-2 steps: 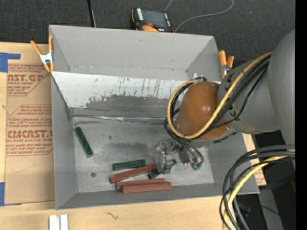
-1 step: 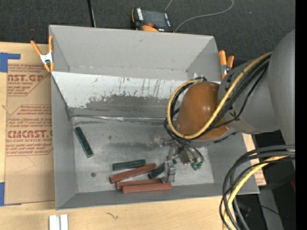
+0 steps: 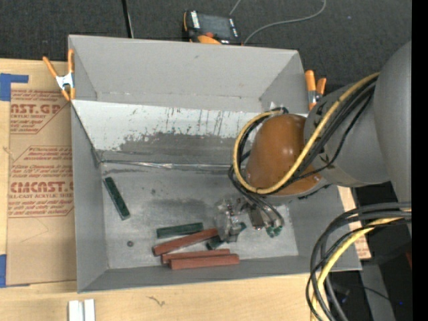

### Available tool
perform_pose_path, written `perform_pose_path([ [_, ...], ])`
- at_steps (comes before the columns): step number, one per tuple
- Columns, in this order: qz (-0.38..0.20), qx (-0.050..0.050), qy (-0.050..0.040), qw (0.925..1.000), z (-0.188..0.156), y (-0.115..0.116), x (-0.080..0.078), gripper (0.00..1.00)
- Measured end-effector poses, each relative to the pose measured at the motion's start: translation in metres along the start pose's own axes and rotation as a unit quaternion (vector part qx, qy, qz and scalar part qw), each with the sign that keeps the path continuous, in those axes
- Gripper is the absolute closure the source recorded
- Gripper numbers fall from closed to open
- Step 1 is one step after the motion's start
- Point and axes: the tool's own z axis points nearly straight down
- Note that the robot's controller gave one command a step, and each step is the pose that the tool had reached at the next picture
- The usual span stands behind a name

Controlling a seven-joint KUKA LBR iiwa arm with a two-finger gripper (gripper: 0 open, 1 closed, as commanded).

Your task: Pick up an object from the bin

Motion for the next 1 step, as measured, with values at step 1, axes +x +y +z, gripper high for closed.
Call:
perform_pose_path([
  [1,0.0,0.0,0.0,1.0,0.0,0.0,0.0,0.0],
])
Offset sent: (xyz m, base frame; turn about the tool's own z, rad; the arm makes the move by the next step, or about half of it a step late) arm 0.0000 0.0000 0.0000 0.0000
